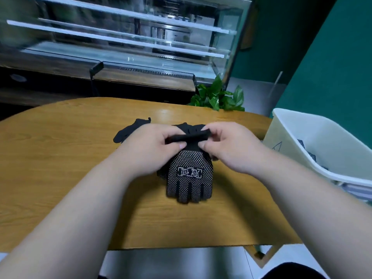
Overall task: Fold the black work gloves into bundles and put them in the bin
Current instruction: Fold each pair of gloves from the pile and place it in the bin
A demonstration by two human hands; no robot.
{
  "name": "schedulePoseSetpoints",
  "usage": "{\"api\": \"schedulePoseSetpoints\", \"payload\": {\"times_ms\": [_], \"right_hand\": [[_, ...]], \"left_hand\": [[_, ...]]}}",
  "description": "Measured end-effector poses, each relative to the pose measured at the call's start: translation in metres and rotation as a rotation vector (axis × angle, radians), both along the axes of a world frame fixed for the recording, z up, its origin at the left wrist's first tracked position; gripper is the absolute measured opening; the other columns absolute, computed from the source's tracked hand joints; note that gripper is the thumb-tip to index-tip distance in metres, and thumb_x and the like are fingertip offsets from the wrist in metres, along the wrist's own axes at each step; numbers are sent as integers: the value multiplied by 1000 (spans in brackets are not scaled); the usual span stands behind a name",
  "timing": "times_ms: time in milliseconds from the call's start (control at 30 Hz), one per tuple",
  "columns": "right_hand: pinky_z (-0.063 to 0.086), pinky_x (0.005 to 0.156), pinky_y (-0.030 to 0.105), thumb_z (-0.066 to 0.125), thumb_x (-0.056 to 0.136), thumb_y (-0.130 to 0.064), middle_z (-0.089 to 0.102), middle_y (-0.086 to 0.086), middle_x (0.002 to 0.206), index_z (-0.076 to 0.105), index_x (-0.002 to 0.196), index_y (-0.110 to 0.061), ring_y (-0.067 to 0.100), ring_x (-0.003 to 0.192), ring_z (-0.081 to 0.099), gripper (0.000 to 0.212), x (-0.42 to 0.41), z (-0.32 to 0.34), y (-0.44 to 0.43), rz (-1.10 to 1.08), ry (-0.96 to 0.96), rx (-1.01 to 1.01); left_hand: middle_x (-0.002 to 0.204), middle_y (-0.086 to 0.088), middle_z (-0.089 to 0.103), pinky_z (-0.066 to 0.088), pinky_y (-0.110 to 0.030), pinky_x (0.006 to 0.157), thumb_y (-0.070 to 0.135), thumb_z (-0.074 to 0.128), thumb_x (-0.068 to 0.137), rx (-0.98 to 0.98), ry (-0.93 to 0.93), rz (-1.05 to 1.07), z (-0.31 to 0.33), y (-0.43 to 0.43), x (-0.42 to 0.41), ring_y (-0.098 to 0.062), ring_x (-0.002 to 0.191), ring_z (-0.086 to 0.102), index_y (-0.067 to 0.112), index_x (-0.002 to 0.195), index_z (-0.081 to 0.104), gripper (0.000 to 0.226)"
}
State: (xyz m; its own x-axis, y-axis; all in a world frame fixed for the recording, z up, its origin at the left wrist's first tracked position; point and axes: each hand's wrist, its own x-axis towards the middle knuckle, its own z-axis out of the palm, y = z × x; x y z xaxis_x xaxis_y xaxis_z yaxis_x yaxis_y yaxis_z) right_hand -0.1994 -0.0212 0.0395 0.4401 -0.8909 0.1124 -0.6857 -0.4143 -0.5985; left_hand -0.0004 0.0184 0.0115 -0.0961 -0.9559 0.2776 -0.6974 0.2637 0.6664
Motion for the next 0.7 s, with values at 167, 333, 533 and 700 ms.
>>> {"api": "schedulePoseSetpoints", "payload": {"times_ms": [167, 333, 533, 700], "right_hand": [[52, 71, 33, 67, 90, -27, 66, -11, 78, 69, 88, -26, 10, 75, 60, 3, -4, 17, -17, -86, 48, -227], [49, 73, 25, 68, 89, -24, 67, -18, 84, 70, 89, -34, -1, 81, 59, 10, -25, -15, 4, -1, 104, -205], [52, 84, 34, 57, 75, -26, 66, -18, 94, 70, 85, -29, 6, 92, 61, 17, -52, -97, 43, 178, 264, -37], [36, 103, 30, 55, 72, -29, 64, -24, 104, 72, 85, -32, -2, 109, 52, 21, -65, -111, 55, 229, 194, -8]], "left_hand": [[66, 17, 64, 39, -14, 54, 32, 67, 90, -53, 4, 18, 22, -24, -5, 1, 58, 55, 48, 72, 64, 25], [88, 20, 68, 49, -28, 78, 29, 78, 82, 40, -124, -161, -3, -9, -6, 0, 82, 62, 51, 78, 70, 23], [98, 18, 67, 42, -14, 87, 27, 81, 79, 147, -234, -368, -81, 29, -26, 4, 95, 54, 30, 97, 79, 18], [109, 21, 59, 30, -9, 82, 58, 68, 76, 157, -241, -377, -89, 42, -27, 5, 105, 44, 33, 95, 78, 32]]}}
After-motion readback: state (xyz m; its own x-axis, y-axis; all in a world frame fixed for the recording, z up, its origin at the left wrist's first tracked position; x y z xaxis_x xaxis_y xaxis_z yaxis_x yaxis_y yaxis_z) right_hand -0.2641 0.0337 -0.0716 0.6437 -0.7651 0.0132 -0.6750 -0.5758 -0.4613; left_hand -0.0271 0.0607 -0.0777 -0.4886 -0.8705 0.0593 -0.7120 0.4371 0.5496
